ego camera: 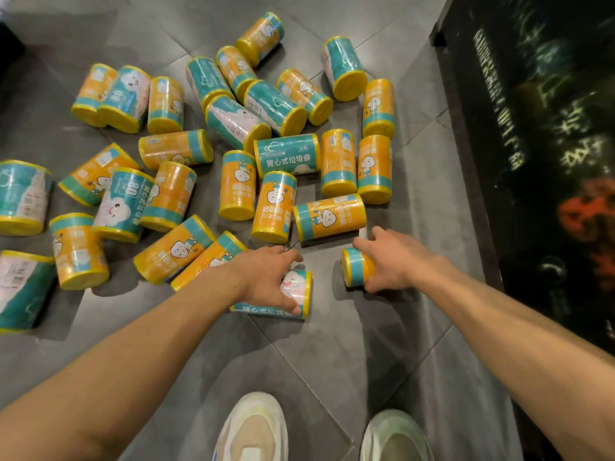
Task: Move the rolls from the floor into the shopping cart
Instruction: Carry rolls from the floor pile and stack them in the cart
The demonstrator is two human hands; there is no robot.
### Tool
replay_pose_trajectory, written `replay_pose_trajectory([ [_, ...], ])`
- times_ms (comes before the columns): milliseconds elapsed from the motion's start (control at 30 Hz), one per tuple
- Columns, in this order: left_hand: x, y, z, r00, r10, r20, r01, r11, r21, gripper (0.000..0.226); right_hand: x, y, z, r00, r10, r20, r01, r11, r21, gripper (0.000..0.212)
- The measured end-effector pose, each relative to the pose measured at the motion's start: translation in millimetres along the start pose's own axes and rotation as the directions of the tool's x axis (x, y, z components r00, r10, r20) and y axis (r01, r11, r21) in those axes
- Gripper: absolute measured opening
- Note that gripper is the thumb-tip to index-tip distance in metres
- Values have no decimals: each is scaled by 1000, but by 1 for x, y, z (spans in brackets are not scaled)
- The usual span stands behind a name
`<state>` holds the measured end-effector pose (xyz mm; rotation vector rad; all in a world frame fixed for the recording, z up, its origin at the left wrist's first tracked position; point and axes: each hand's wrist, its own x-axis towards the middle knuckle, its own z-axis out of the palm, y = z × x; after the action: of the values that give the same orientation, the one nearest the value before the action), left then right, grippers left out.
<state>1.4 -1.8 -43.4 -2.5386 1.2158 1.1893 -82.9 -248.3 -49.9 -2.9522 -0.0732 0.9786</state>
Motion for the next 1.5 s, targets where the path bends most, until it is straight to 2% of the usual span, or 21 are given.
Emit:
replay_pose_trajectory([
  [167, -5, 5, 3, 999, 3, 37, -5, 999, 52, 115, -7, -1, 6, 986, 156, -63, -121, 918, 377, 80],
  [267, -8, 8, 11, 1000, -1, 16, -2, 983, 183, 115, -13, -4, -1, 970, 212, -122, -93, 781, 618, 71],
  [367, -8, 8, 16, 999, -14, -42, 22, 980, 197, 104, -17, -11, -13, 951, 242, -192, -5, 635, 773, 68],
  [467, -6, 7, 16, 988, -69, -135, 80, 994, 79, 95, -21, -19, -30, 938, 266, -220, 76, 464, 882, 64],
  [533, -8, 5, 11, 963, -136, -233, 95, 979, -180, 92, -20, -22, -42, 931, 286, -224, 116, 351, 929, 66],
  [600, -13, 5, -3, 927, -236, -290, 54, 852, -521, 91, -22, -26, -55, 919, 316, -234, 146, 279, 949, 69],
  [667, -20, 6, -20, 882, -340, -325, -28, 651, -759, 87, -26, -29, -72, 905, 347, -246, 187, 195, 963, 62],
  [733, -33, 10, -41, 839, -418, -349, -155, 431, -889, 81, -38, -33, -95, 892, 381, -244, 229, 87, 970, 49],
  [800, -60, 17, -66, 799, -485, -355, -256, 259, -931, 70, -57, -40, -124, 884, 409, -224, 242, 8, 970, 44],
  [900, -119, 27, -113, 777, -548, -312, -342, 49, -938, 75, -98, -53, -180, 892, 401, -211, 241, -24, 970, 30],
  [967, -170, 35, -149, 764, -576, -292, -382, -39, -924, 73, -132, -67, -227, 898, 379, -222, 255, -39, 966, 23],
  [1033, -229, 45, -191, 749, -598, -285, -418, -92, -904, 61, -170, -87, -282, 901, 371, -224, 263, -58, 963, 20],
  [1133, -326, 64, -267, 730, -619, -289, -446, -111, -888, 57, -234, -120, -376, 918, 317, -237, 275, -80, 958, 22],
  [1267, -470, 91, -371, 694, -636, -338, -499, -85, -863, 63, -324, -162, -511, 940, 232, -252, 283, -109, 953, 21],
  [1333, -542, 107, -418, 647, -672, -360, -541, -72, -838, 52, -368, -182, -575, 940, 198, -277, 299, -95, 949, 35],
  [1400, -611, 124, -460, 581, -727, -365, -598, -77, -798, 54, -410, -201, -637, 938, 156, -310, 325, -84, 942, 51],
  [1433, -643, 134, -477, 545, -755, -365, -628, -79, -774, 57, -430, -210, -665, 937, 125, -327, 338, -80, 938, 53],
  [1500, -703, 150, -503, 468, -803, -369, -681, -62, -730, 53, -468, -227, -712, 930, 48, -365, 368, -64, 928, 45],
])
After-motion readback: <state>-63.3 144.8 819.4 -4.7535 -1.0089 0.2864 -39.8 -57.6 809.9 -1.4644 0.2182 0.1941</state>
